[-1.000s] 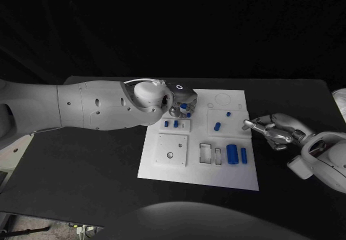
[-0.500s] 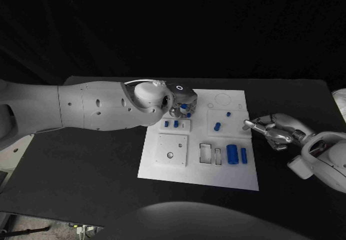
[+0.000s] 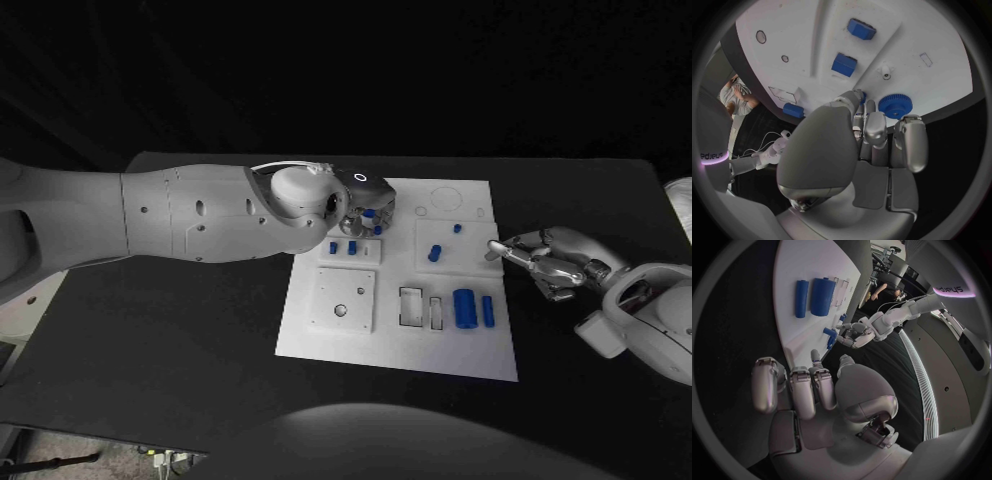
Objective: Assemble the parts on the task board
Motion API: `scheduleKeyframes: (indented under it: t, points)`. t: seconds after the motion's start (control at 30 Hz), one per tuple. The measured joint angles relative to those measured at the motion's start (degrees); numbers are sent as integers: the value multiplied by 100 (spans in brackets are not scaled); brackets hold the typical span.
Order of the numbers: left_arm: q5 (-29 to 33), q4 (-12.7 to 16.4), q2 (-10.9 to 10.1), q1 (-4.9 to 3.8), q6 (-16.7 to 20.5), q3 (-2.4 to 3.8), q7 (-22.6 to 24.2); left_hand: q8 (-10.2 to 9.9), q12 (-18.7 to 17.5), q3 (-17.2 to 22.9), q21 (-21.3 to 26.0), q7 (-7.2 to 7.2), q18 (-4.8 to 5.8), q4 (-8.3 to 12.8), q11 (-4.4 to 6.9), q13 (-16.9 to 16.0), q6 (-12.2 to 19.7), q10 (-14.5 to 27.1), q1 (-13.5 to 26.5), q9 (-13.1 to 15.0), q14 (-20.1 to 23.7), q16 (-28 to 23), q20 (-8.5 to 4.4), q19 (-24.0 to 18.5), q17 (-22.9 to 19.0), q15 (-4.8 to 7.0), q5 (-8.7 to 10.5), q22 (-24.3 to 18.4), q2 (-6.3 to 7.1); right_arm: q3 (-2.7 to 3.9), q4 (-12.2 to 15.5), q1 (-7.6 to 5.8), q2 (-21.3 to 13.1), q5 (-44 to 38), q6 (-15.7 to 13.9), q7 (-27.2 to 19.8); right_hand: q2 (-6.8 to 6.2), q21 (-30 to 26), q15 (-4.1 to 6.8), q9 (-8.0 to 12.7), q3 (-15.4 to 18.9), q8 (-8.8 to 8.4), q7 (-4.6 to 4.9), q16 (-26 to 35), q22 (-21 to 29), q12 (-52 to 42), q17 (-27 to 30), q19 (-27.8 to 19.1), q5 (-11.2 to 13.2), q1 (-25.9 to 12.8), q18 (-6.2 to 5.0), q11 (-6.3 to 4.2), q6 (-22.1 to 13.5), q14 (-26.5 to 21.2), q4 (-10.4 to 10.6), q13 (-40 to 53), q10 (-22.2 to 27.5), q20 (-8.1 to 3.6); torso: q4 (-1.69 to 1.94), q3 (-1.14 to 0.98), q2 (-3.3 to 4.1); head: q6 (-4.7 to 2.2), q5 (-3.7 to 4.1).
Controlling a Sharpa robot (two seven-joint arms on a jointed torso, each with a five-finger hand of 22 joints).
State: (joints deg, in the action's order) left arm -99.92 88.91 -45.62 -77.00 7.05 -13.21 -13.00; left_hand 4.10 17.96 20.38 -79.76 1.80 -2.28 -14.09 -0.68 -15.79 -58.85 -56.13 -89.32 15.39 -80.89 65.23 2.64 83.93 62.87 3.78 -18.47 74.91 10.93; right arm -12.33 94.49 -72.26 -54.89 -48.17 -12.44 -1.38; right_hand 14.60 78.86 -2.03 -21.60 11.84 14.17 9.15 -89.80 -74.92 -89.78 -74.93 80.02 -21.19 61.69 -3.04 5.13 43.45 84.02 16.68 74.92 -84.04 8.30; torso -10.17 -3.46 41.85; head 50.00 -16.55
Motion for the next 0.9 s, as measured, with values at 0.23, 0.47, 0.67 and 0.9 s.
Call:
scheduleKeyframes:
  t: [0.23, 0.47, 0.67, 0.9]
  points:
    - [1, -22, 15, 20, 8, 0, 0, 15, 0, 14, 0, 34, 0, 14, 0, 0, -33, 0, -18, -5, 21, 0, 0, 0, -41, 20, 0, 0, -18, 0, 0, 0, -1, 0, 6, 10, 0, 0, 0, 0, 0, 0, 0, 0, 0, 0, 0, 0, 0, 0, 0, 0, 0, 0, 0, 0, 0, 0, 1, -1, 1, 0, 5]
    - [2, -35, 37, 41, 79, 0, 11, 111, 67, 56, 34, 54, 0, 56, 0, -22, -155, 1, -54, 2, 41, -25, 0, 0, -84, 0, 25, 0, -54, 0, -7, 2, 13, 0, 14, 16, 0, 0, 0, 0, 0, 0, 0, 0, 1, 0, 1, 0, 0, 0, 0, 0, 0, 0, 0, 0, 0, 0, 4, -3, 1, 0, -12]
    - [2, -53, 48, 48, 116, -1, 19, 111, 102, 66, 79, 75, 0, 67, 0, -39, -175, 1, -53, 2, 83, -91, 0, 0, -171, 1, 118, 0, -53, 0, -24, 2, 25, 0, 18, 20, 0, 0, 0, -1, 0, 0, 0, 0, 1, 0, 1, 0, 0, 0, 0, 0, 0, 0, 0, 0, 0, 0, 4, -2, -4, 0, -31]
    - [2, -79, 70, 68, 116, -2, 29, 140, 104, 67, 96, 54, 0, 101, 0, -51, -196, 1, -30, 2, 103, -82, 0, 0, -159, 21, 151, 0, -76, 0, -32, 2, 39, 0, 21, 27, 0, 0, 0, -1, 0, 0, 0, 0, 1, 0, 1, 0, 0, 0, 0, 0, 0, 0, 0, 0, 0, 0, 7, -3, -4, 0, -41]
